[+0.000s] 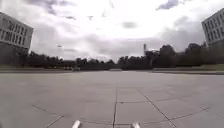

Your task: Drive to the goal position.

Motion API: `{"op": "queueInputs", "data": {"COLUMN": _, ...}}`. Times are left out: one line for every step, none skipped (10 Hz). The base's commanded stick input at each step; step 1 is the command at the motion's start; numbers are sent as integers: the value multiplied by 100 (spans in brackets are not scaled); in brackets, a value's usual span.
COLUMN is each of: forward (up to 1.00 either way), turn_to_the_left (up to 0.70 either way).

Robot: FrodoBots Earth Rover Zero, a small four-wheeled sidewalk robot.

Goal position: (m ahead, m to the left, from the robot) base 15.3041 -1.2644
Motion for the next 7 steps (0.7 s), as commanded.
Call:
{"op": "queueInputs", "data": {"forward": 100, "turn_to_the_left": 0}}
{"op": "queueInputs", "data": {"forward": 100, "turn_to_the_left": 0}}
{"op": "queueInputs", "data": {"forward": 100, "turn_to_the_left": 0}}
{"op": "queueInputs", "data": {"forward": 100, "turn_to_the_left": 0}}
{"op": "queueInputs", "data": {"forward": 100, "turn_to_the_left": 0}}
{"op": "queueInputs", "data": {"forward": 100, "turn_to_the_left": 0}}
{"op": "queueInputs", "data": {"forward": 100, "turn_to_the_left": 0}}
